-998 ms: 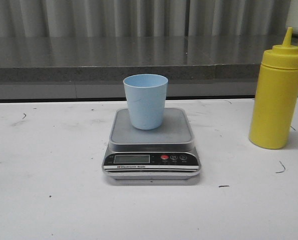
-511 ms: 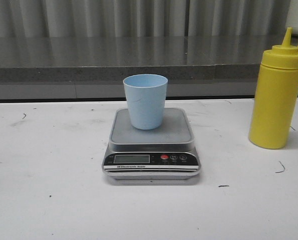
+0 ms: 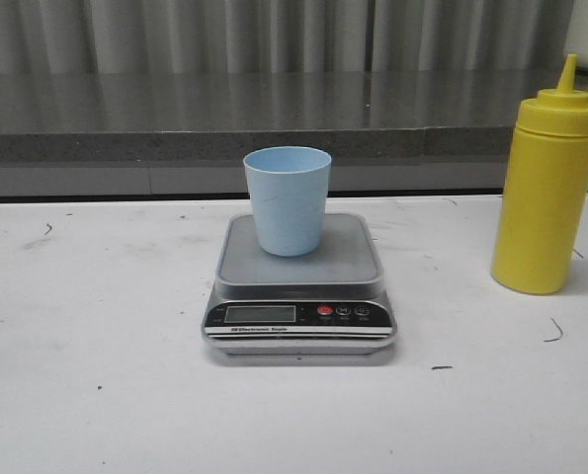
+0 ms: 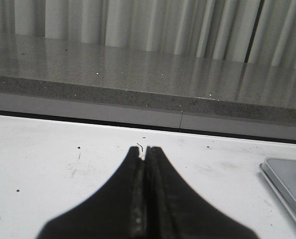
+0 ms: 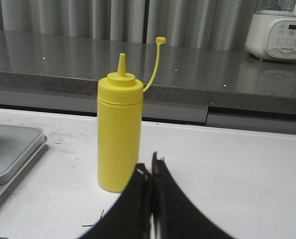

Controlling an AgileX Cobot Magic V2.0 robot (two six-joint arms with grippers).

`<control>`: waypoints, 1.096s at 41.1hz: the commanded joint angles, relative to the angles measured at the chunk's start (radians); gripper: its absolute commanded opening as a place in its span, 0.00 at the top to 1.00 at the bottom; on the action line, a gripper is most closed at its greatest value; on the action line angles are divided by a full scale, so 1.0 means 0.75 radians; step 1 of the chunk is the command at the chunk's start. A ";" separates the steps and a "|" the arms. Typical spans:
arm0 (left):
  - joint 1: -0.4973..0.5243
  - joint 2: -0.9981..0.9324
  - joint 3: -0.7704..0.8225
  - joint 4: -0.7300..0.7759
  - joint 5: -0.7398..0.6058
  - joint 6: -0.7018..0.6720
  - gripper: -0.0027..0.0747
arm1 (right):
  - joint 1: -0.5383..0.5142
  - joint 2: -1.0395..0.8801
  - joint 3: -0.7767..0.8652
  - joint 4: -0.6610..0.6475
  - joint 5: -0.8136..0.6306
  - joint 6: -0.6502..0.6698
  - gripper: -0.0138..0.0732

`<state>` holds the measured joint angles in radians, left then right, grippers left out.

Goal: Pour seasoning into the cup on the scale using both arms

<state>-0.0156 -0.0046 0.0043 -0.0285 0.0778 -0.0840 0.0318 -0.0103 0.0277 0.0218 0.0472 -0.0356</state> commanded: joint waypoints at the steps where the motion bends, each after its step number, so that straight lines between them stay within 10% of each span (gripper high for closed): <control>1: -0.014 -0.022 0.032 -0.010 -0.118 -0.006 0.99 | 0.000 -0.022 -0.010 0.007 -0.120 0.003 0.92; 45: -0.014 -0.022 0.032 -0.010 -0.118 -0.006 0.99 | 0.000 -0.022 -0.008 -0.029 -0.164 0.047 0.92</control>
<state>-0.0156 -0.0046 0.0043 -0.0285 0.0765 -0.0840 0.0318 -0.0103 0.0277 0.0510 0.0309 -0.0267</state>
